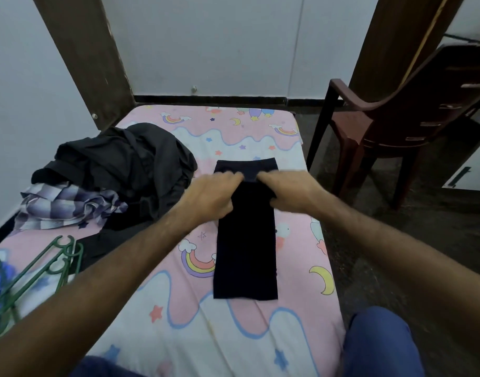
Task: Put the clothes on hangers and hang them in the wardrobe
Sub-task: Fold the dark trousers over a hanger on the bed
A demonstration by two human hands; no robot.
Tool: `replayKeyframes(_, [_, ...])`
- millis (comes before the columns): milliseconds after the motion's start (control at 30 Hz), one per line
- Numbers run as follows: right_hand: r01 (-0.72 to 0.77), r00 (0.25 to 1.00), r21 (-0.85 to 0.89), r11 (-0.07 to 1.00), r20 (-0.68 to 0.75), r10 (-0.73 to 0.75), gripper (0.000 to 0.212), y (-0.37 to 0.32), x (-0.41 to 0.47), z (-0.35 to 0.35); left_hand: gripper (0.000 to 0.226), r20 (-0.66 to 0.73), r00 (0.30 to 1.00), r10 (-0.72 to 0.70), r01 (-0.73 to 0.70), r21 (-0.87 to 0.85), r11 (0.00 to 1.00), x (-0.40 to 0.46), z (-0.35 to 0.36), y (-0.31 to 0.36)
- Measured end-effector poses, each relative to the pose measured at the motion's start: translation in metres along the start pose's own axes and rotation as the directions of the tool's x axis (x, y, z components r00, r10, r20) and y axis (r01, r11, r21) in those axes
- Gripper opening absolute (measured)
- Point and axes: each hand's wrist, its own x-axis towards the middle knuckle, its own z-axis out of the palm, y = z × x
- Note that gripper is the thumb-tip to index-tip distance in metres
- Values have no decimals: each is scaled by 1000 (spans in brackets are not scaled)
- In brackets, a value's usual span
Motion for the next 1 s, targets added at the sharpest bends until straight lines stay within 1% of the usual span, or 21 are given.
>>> replayKeyframes(100, [29,994,1,1000,104,-29,44,-29,-44,35,34,36,996,87,-89,86,992,-52,23,24])
replayKeyframes(167, [58,986,-9,998,155,-55,44,-45,-67,61,35,92,988,124,-135,120,984,-85,40,45])
replayKeyframes(300, [96,962,-21,995,258,-87,43,-72,-96,97,39,215,958,191,-217,107,970,-131,71,74])
replayKeyframes(400, [102,950,-5,995,298,-96,47,-83,-112,118,43,268,952,146,-176,89,980,-153,88,81])
replayKeyframes(433, [96,940,8,995,328,-94,52,-84,-116,123,49,287,950,120,-147,73,986,-160,93,83])
replayKeyframes(500, [74,906,48,996,413,-88,66,-80,-117,126,67,336,939,77,-86,11,996,-173,100,84])
replayKeyframes(533, [62,893,72,996,441,-87,69,-78,-115,124,73,366,928,67,-61,-27,998,-178,101,82])
replayKeyframes(567, [52,897,88,995,434,-85,68,-76,-111,121,75,384,921,69,-47,-67,997,-181,99,81])
replayKeyframes(600, [52,924,95,994,373,-84,63,-76,-107,118,75,378,922,79,-46,-95,994,-186,99,78])
replayKeyframes(633, [54,961,98,994,264,-79,61,-75,-103,117,73,367,926,87,-48,-115,992,-190,96,76])
replayKeyframes(667, [49,985,103,993,159,-65,63,-76,-100,119,71,365,927,83,-32,-145,989,-193,94,73])
replayKeyframes(700, [36,990,114,993,128,-50,68,-80,-97,121,69,378,924,60,10,-181,983,-197,92,69])
replayKeyframes(733, [25,984,127,992,174,-47,70,-85,-95,124,67,392,919,29,61,-216,974,-201,89,63])
replayKeyframes(800, [13,932,98,995,358,-48,65,-96,-90,136,61,416,908,-50,154,-221,963,-211,83,43])
replayKeyframes(833, [20,918,50,999,395,-38,59,-102,-86,139,60,427,898,-104,206,-198,958,-218,78,30])
replayKeyframes(867, [24,930,14,1000,365,-28,52,-108,-79,136,61,428,887,-175,278,-191,941,-226,71,15])
replayKeyframes(900, [31,952,-4,1000,305,-29,45,-115,-70,131,59,423,867,-264,372,-196,907,-236,62,-1])
replayKeyframes(967, [63,977,3,998,202,-62,33,-134,-50,124,48,408,802,-437,545,-198,814,-262,41,-32])
replayKeyframes(1000, [88,980,31,996,175,-92,30,-147,-39,123,45,397,759,-516,615,-178,768,-278,33,-50])
